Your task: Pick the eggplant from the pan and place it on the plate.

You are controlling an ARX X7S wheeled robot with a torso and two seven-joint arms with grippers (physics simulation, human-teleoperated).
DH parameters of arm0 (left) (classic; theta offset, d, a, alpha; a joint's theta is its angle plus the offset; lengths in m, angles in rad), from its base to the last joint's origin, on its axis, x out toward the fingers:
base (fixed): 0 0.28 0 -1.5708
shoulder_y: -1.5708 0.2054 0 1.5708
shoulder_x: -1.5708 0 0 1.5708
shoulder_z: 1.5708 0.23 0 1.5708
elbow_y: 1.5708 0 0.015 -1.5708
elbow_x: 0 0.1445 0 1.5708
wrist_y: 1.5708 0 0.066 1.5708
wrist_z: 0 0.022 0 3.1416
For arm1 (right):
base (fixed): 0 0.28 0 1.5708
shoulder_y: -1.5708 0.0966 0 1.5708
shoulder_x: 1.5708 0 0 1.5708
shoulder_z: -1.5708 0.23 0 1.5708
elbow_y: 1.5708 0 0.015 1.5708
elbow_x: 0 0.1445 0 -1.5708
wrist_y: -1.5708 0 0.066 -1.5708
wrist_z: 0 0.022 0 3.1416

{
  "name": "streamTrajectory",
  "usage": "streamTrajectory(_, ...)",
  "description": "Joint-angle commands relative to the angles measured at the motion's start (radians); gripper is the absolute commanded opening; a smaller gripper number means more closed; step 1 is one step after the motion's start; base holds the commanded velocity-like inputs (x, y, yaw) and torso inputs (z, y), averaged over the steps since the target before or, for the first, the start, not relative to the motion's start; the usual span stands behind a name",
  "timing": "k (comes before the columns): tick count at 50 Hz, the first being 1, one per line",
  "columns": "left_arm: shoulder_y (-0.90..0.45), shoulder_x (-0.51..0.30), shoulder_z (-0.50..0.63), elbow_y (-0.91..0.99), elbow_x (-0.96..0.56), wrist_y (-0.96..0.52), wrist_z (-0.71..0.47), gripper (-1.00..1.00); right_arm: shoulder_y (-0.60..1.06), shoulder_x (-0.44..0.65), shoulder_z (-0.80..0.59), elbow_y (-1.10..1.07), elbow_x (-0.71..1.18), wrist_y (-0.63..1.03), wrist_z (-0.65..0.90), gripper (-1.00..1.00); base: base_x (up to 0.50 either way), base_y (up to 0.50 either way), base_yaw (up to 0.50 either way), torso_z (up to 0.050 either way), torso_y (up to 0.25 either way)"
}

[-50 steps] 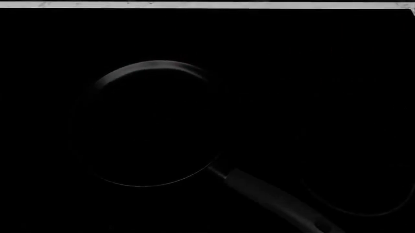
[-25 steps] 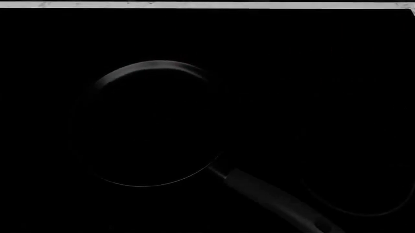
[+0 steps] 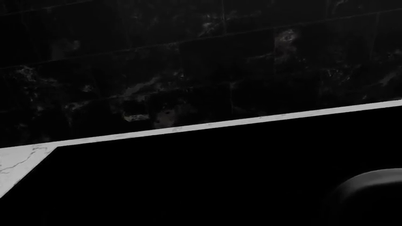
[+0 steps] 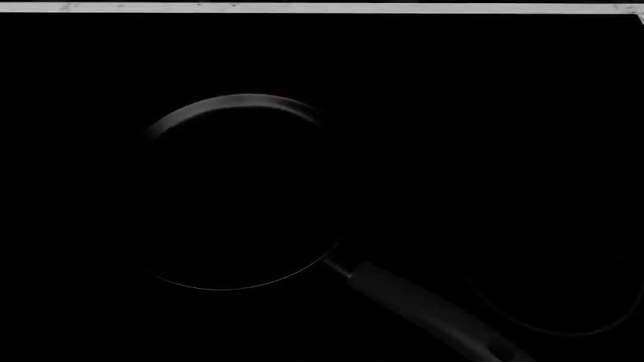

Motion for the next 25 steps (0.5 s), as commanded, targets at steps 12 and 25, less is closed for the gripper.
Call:
streamTrajectory(12, 0.069, 0.061, -0.029, -0.055, 0.023, 0.045, 0.036, 1.0, -0.013, -0.028, -0.001, 0.068, -0.019, -0.04, -0.054, -1.0, 0.0, 0.01, 0.01, -0.007, -0.012)
streamTrajectory(25, 0.071, 0.063, -0.024, -0.066, 0.031, 0.052, 0.038, 1.0, 0.015, -0.051, -0.064, 0.09, -0.045, -0.049, -0.067, -1.0, 0.0, 0.0, 0.01, -0.008, -0.011)
